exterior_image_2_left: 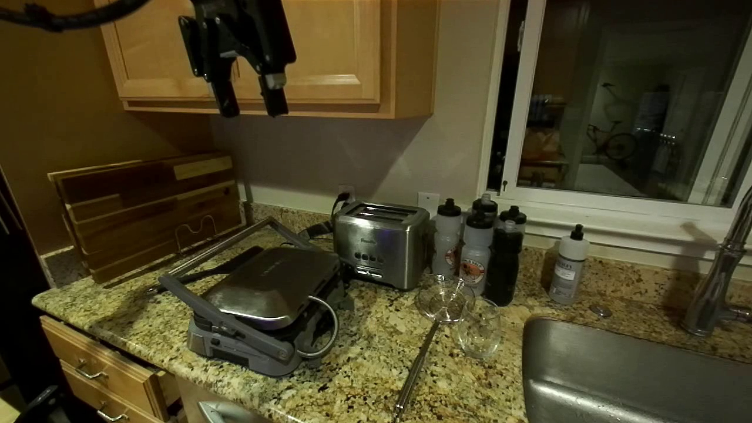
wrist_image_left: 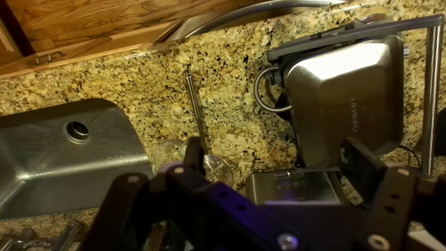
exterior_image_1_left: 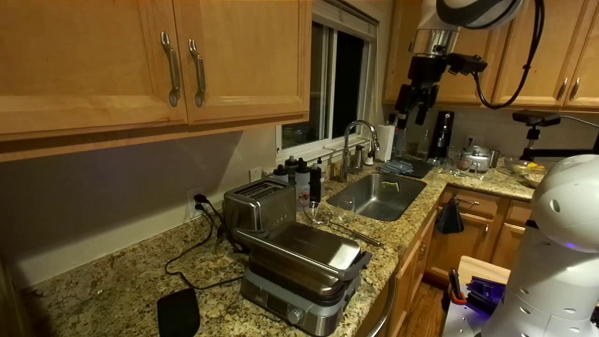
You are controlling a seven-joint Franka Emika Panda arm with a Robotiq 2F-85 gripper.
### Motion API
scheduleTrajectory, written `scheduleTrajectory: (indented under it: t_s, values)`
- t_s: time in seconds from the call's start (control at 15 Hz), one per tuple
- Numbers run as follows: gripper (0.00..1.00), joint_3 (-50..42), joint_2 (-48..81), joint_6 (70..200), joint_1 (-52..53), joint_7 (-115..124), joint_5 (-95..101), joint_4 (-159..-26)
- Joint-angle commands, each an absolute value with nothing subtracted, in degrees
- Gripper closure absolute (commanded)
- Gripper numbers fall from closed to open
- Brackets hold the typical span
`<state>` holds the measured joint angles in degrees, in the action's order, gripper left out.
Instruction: Open the sandwich maker
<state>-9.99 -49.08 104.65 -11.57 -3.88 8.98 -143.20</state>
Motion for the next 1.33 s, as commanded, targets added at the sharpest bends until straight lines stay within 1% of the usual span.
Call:
scheduleTrajectory:
  t_s: [0.0,0.27,0.53,0.87,1.13,1.27]
  values:
    - [0.00,-7.9,-46.0,105.6,-9.2,-2.8,8.4,-142.1]
    - [0.00,-3.2,-41.4,106.6,-5.9,0.0,5.4,-140.8]
    - [0.00,1.3,-36.7,110.6,-2.8,3.6,2.8,-139.3]
    - [0.00,1.5,-28.6,122.9,-0.3,-0.2,3.0,-138.9]
    - [0.00,1.4,-23.1,127.6,-0.1,-1.8,3.0,-138.8]
    - [0.00,1.5,-21.1,127.7,0.4,-3.7,3.2,-138.3]
